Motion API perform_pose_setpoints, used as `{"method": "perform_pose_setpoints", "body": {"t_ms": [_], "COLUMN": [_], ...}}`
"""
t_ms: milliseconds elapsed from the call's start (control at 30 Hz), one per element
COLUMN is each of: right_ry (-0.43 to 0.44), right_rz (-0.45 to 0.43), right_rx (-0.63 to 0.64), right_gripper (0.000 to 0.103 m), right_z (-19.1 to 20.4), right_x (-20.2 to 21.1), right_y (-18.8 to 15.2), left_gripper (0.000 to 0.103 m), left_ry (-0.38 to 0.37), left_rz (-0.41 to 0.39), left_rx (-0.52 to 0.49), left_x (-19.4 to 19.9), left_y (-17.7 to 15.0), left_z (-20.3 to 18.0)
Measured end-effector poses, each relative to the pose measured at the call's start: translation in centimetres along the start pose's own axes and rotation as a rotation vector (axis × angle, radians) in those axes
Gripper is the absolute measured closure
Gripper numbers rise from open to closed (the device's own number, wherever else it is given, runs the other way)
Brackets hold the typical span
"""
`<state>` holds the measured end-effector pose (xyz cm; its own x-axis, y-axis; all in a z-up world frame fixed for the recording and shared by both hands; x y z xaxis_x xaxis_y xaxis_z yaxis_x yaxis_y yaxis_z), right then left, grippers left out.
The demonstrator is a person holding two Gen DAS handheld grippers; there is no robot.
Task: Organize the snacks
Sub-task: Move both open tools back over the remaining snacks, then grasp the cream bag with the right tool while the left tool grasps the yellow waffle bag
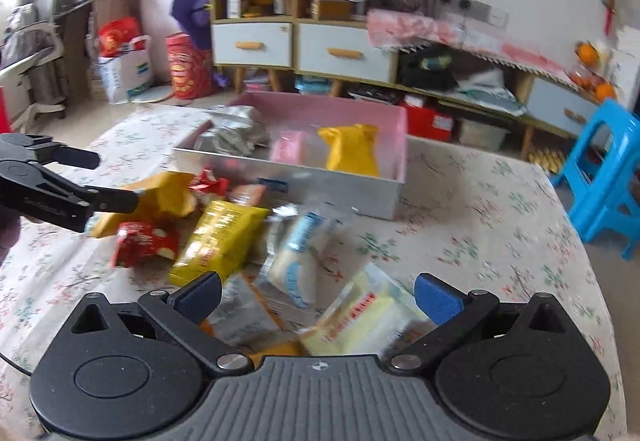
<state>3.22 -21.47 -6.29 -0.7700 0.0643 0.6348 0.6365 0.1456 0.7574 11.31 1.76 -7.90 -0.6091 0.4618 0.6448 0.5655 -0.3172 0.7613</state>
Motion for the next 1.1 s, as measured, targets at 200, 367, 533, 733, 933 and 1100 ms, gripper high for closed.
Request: {"method": "perform_pose_setpoints", "body": {"t_ms": [200,367,533,733,933,1100], "right_ry": [-0.011,-0.035,-0.085,-0.110,-0.044,-0.053], "right_rz": [0.123,0.214,0.230,0.246,0.268,0.257], "right_rx": [-0.062,-0.133,-0.154,-0.133,-0.180,-0.161], "right_gripper": [0.011,0.019,0.024,0.025,0.025,0.025], "right_z": [-0.9,-2.1,-3.7,-4.1,-3.6,-3.2], "right_x": [-2.4,-4.5,-4.3,-4.2,-4.6,-5.2], "right_y": [-2.2,-3.3,-3.3,-3.3,-2.7,-2.5], "left_gripper": [0.005,0.017,0.036,0.031,0.019,0.022], "left_ry": [0.038,0.007,-0.042,-0.038,0.006,0.025], "left_rz": [0.056,0.085,0.190,0.195,0.120,0.173], "left_rx": [0.001,0.089,0.091,-0.012,-0.082,-0.081], "left_x": [-1.4,-1.4,-1.4,-0.8,-1.5,-3.4], "left_y": [-1.0,-1.3,-1.9,-1.2,0.2,-0.4], "left_z": [1.0,2.1,1.8,0.8,0.7,0.7]}}
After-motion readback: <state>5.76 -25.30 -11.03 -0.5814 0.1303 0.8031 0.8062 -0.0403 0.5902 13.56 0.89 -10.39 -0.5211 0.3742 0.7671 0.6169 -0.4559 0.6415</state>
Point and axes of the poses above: each gripper's, at about its wrist camera, not at the fingertips, and x roughly against the way its jaws point, z to its left, y to its top, the point moved 5 cm from there along -x, roughly the way its jaws point, and after that the axes turned 10 degrees about -y, right-handed, at the moved point
